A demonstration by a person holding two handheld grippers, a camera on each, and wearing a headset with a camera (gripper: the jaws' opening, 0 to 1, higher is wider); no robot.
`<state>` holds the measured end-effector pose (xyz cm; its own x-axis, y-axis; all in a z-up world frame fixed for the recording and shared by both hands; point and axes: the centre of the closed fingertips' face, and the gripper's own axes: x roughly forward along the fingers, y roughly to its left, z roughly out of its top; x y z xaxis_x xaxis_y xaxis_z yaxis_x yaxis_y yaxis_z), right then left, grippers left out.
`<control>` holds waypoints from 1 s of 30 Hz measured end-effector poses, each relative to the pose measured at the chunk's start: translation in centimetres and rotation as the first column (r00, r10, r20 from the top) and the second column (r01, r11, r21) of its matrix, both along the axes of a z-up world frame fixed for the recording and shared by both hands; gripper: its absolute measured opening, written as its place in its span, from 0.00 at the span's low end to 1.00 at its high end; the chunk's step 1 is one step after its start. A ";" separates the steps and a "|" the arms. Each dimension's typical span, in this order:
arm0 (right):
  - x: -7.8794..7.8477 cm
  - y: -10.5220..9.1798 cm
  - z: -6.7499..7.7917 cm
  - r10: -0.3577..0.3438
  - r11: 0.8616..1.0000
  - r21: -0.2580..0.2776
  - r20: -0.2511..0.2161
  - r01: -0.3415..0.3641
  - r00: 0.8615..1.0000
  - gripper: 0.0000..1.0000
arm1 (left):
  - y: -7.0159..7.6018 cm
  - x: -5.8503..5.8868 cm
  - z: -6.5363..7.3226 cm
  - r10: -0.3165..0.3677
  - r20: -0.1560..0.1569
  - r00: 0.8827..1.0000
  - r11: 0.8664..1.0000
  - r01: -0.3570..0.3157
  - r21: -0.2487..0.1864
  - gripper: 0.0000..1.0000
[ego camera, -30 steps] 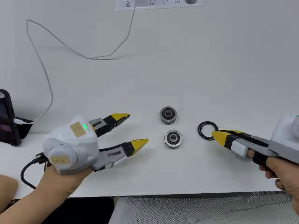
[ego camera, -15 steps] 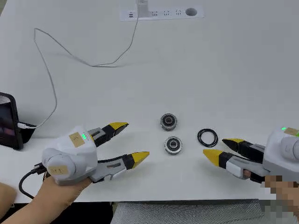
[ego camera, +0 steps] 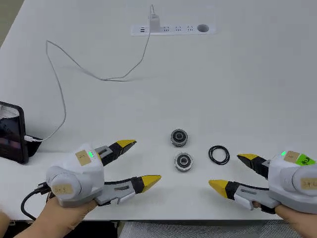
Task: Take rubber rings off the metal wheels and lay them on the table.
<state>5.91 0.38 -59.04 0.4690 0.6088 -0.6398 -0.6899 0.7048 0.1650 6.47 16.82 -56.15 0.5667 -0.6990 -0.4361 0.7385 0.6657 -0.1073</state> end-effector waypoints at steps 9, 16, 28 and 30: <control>-0.6 -0.1 0.3 0.029 0.999 -0.045 0.025 -0.028 0.999 0.65 | 0.0 -0.7 0.9 0.009 0.014 1.000 1.000 -0.010 0.003 0.63; -1.0 -0.1 1.0 0.037 0.998 -0.059 0.054 -0.033 0.998 0.67 | 0.1 -1.4 1.5 0.011 0.021 1.000 1.000 -0.011 0.003 0.66; -1.7 -0.3 1.5 0.039 0.997 -0.076 0.077 -0.033 0.996 0.70 | 0.5 -2.3 1.9 0.016 0.030 0.999 1.000 -0.016 0.005 0.68; -1.9 -0.3 1.5 0.038 0.997 -0.077 0.078 -0.032 0.996 0.71 | 0.6 -2.3 2.0 0.021 0.028 0.999 1.000 -0.021 0.002 0.69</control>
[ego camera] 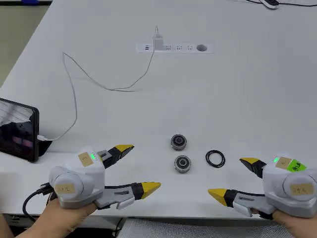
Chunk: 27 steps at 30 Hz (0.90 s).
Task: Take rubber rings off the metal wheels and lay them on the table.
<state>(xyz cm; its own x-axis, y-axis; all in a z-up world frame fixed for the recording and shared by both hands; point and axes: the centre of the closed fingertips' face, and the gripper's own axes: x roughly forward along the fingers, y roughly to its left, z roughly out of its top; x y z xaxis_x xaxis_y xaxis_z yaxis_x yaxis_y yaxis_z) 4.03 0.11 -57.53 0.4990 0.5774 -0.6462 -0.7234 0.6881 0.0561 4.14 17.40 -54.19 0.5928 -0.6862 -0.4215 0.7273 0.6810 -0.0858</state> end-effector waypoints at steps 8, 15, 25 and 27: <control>-0.8 0.5 -0.1 0.008 1.000 0.005 -0.001 -0.008 1.000 0.79 | 0.1 -0.6 0.2 0.008 -0.003 1.000 1.000 -0.008 -0.004 0.75; -1.1 0.5 0.1 0.009 1.000 0.004 0.012 -0.009 1.000 0.81 | 0.1 -1.1 0.3 0.014 -0.003 1.000 1.000 -0.014 -0.007 0.76; -1.4 0.6 0.3 0.013 1.000 -0.001 0.021 -0.013 1.000 0.80 | -0.1 -1.5 0.4 0.015 -0.003 1.000 1.000 -0.015 -0.006 0.76; -1.4 0.7 0.3 0.015 1.000 -0.003 0.024 -0.015 1.000 0.80 | 0.0 -1.5 0.5 0.016 -0.001 1.000 1.000 -0.016 -0.007 0.75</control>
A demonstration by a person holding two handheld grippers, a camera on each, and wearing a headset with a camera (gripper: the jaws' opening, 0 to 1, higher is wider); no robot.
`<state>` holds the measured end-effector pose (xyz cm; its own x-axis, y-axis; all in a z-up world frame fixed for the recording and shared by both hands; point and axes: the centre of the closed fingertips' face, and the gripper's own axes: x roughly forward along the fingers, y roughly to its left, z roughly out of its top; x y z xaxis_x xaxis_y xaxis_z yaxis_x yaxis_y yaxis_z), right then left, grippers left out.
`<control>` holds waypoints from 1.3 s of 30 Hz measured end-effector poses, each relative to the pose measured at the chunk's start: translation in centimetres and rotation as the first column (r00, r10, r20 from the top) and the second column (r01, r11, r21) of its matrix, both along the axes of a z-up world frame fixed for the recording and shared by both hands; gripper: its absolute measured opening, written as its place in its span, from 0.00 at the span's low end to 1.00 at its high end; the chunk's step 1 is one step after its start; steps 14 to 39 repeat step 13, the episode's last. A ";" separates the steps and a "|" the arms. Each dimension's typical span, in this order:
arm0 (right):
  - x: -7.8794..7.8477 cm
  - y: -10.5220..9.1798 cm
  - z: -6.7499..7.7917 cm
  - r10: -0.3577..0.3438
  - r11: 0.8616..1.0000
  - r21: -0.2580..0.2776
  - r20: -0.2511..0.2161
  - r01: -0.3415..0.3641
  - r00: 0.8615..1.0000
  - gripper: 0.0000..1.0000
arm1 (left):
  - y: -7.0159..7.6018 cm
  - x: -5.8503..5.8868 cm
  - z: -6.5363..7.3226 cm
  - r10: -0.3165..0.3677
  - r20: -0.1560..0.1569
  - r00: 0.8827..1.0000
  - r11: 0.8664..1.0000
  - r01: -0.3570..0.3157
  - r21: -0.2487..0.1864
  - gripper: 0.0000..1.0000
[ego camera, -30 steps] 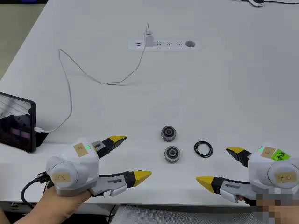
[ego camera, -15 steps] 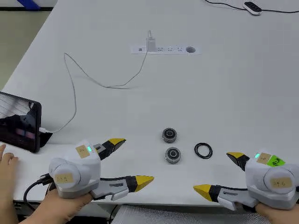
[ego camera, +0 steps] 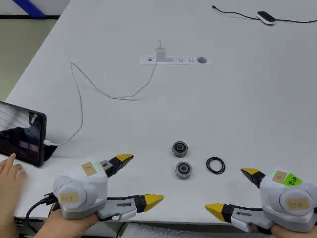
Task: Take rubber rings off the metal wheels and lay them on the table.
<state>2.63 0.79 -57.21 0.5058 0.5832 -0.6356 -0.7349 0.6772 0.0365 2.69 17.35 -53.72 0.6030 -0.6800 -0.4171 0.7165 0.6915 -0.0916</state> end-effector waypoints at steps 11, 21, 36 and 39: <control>0.1 0.3 0.2 0.012 1.000 -0.004 0.011 -0.012 1.000 0.79 | 0.4 -0.2 0.1 0.011 0.001 1.000 1.000 -0.011 0.001 0.75; 0.1 0.3 0.3 0.014 1.000 -0.004 0.012 -0.014 1.000 0.79 | 0.5 -0.3 0.1 0.012 0.000 1.000 1.000 -0.012 0.000 0.75; 0.1 0.3 0.3 0.014 1.000 -0.004 0.012 -0.014 1.000 0.79 | 0.5 -0.3 0.1 0.012 0.000 1.000 1.000 -0.012 0.000 0.75; 0.1 0.3 0.3 0.014 1.000 -0.004 0.012 -0.014 1.000 0.79 | 0.5 -0.3 0.1 0.012 0.000 1.000 1.000 -0.012 0.000 0.75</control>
